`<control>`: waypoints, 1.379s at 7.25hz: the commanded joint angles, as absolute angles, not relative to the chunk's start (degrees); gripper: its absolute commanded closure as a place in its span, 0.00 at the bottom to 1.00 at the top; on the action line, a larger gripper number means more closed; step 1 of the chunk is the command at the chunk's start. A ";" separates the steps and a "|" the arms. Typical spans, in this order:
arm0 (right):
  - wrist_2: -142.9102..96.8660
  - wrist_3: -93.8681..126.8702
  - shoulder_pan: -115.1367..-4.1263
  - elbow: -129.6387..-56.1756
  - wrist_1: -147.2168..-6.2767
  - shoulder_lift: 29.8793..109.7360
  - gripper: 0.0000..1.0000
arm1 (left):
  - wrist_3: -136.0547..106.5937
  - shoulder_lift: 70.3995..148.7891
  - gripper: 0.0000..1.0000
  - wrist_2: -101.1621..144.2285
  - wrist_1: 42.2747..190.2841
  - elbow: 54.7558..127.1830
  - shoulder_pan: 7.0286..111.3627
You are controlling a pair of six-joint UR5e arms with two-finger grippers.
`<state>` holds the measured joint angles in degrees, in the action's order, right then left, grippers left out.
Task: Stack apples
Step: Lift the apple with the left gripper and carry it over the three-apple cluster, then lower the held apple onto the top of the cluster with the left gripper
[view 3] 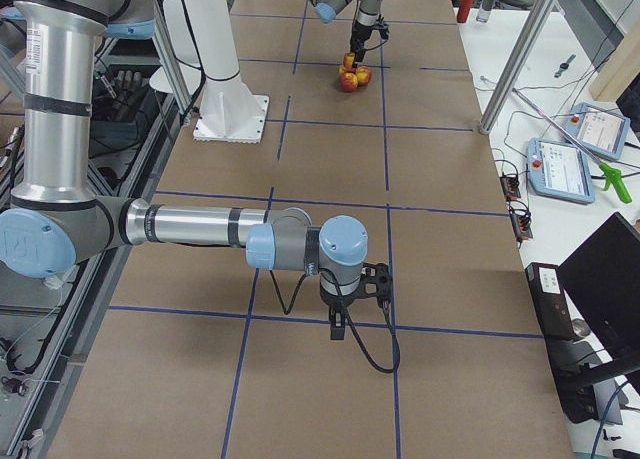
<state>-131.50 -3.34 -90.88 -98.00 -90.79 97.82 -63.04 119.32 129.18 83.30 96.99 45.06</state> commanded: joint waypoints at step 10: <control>-131.48 -3.34 -90.88 -98.00 -90.79 97.82 0.00 | -62.67 119.18 1.00 125.61 86.47 96.59 43.68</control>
